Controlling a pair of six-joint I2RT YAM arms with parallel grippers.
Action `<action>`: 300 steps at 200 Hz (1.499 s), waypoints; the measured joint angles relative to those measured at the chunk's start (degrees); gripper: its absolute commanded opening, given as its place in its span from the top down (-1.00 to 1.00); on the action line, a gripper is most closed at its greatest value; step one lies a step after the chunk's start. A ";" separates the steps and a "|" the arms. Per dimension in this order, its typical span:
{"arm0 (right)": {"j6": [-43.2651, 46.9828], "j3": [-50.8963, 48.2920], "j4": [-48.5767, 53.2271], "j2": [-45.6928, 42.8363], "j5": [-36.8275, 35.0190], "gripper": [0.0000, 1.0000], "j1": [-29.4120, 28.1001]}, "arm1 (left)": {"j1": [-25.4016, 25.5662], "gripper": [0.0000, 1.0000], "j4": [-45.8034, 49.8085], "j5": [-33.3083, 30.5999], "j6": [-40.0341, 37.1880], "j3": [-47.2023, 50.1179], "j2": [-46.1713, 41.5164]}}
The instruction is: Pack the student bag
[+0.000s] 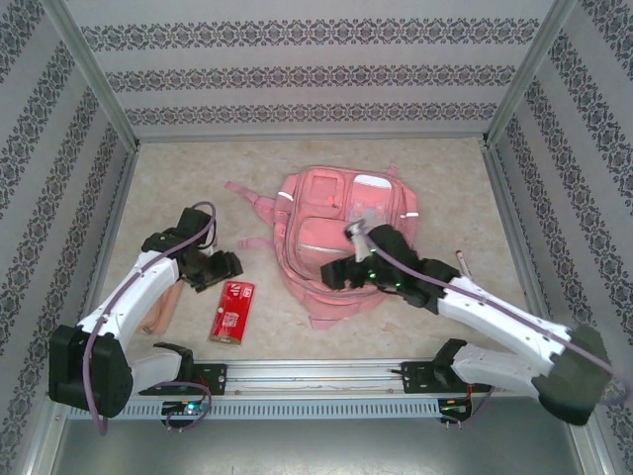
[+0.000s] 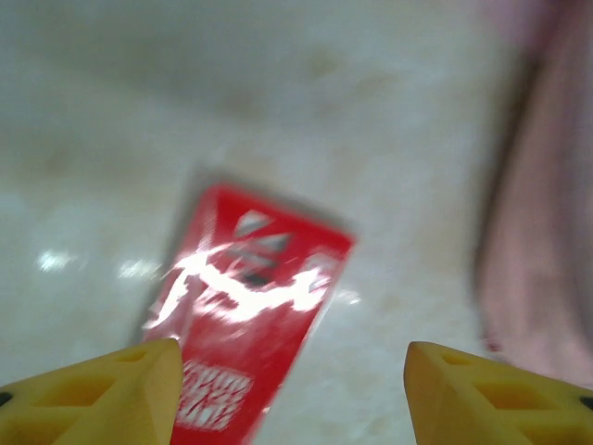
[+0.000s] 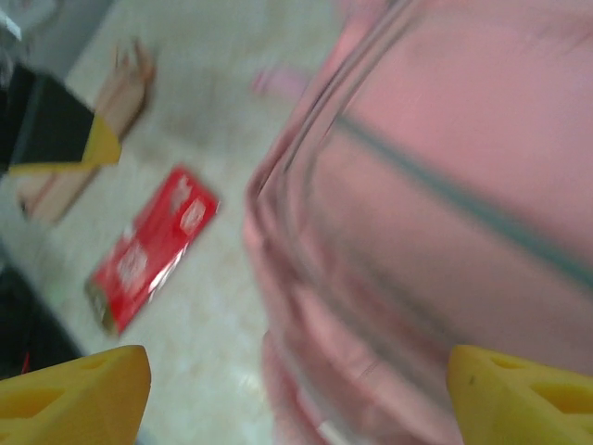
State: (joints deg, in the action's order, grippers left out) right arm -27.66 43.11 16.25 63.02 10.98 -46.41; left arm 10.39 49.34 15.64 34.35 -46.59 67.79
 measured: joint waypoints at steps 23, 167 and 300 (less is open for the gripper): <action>-2.25 3.50 1.68 8.59 2.49 -0.54 -4.31 | -0.46 -0.39 5.53 -5.95 1.29 -0.50 0.02; -6.75 15.78 2.47 23.56 -0.04 -0.57 -12.31 | -30.75 -0.99 1.99 -20.74 -0.04 -6.56 24.90; -33.90 38.27 -5.84 50.93 6.03 -0.15 -11.08 | -21.20 -0.92 1.53 2.73 12.15 -6.38 13.29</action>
State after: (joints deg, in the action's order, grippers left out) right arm -61.56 81.38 10.41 113.95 17.02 -57.49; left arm -10.81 50.87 18.37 46.50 -52.97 81.08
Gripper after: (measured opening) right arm 0.576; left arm 0.993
